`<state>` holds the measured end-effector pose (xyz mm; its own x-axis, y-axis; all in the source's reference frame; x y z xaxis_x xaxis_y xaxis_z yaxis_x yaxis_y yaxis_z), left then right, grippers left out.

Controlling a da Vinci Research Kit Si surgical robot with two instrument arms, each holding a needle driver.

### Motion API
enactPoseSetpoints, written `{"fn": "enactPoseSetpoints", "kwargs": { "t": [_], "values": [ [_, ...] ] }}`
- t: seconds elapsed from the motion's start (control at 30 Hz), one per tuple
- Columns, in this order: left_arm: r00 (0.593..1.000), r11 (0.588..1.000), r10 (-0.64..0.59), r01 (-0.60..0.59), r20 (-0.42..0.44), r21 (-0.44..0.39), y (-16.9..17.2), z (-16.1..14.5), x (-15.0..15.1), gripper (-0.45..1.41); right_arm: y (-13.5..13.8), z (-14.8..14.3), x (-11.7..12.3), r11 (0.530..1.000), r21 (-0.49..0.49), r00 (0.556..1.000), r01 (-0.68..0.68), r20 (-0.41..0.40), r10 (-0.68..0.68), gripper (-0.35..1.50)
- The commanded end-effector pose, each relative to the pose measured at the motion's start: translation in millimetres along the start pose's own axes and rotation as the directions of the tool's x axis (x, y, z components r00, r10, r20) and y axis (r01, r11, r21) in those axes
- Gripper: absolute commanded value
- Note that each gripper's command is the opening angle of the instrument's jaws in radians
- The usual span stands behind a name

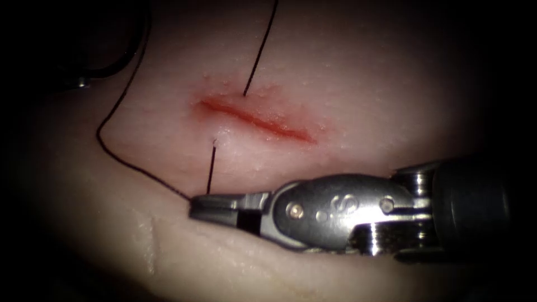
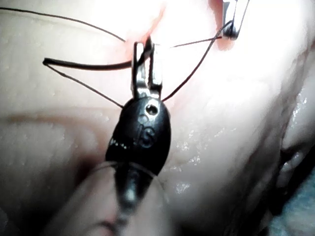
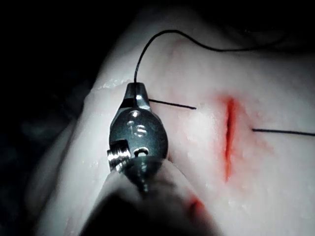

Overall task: Wound Closure
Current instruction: Right hand pulls suture through skin until only a short tail remains

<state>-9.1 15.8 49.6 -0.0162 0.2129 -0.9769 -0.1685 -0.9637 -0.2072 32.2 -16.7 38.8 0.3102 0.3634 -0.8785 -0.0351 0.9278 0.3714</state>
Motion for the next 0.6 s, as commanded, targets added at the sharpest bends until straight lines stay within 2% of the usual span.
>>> {"fn": "enactPoseSetpoints", "kwargs": {
  "t": [0.03,0.27,0.33,0.47,0.53,0.57,0.6],
  "values": [
    [1.0,1.0,-0.007,0.007,0.0,-0.003,0.6,0.5,-0.9,-0.45,-2.0,0.5,0.7,1.0,0.011,1.0,-0.003,-0.004,0.003,-0.35],
    [1.0,1.0,-0.008,0.008,0.001,-0.001,0.6,0.7,-1.3,-0.45,-5.7,0.7,3.3,0.998,0.058,1.0,0.001,-0.024,0.001,-0.35],
    [1.0,1.0,-0.007,0.007,0.002,0.001,0.7,0.9,-1.4,-0.45,-7.4,0.8,4.9,0.997,0.072,0.999,0.003,-0.032,-0.001,-0.35],
    [1.0,1.0,-0.012,0.012,0.005,0.0,0.8,1.0,-1.4,-0.45,-6.5,0.3,5.8,0.997,0.072,0.999,-0.004,-0.035,0.007,-0.35],
    [1.0,1.0,-0.01,0.01,0.01,-0.003,0.9,1.1,-1.5,-0.45,-5.1,-0.1,6.1,0.999,0.04,0.999,-0.018,-0.029,0.019,0.59],
    [1.0,1.0,-0.009,0.01,0.01,-0.003,1.0,1.0,-1.6,-0.45,-4.7,-0.2,6.1,0.999,0.027,0.999,-0.023,-0.03,0.024,0.91],
    [1.0,1.0,-0.009,0.009,0.012,-0.005,1.0,1.1,-1.6,-0.45,-4.2,-0.3,6.1,0.999,0.02,0.999,-0.026,-0.031,0.027,1.11]
  ]
}}
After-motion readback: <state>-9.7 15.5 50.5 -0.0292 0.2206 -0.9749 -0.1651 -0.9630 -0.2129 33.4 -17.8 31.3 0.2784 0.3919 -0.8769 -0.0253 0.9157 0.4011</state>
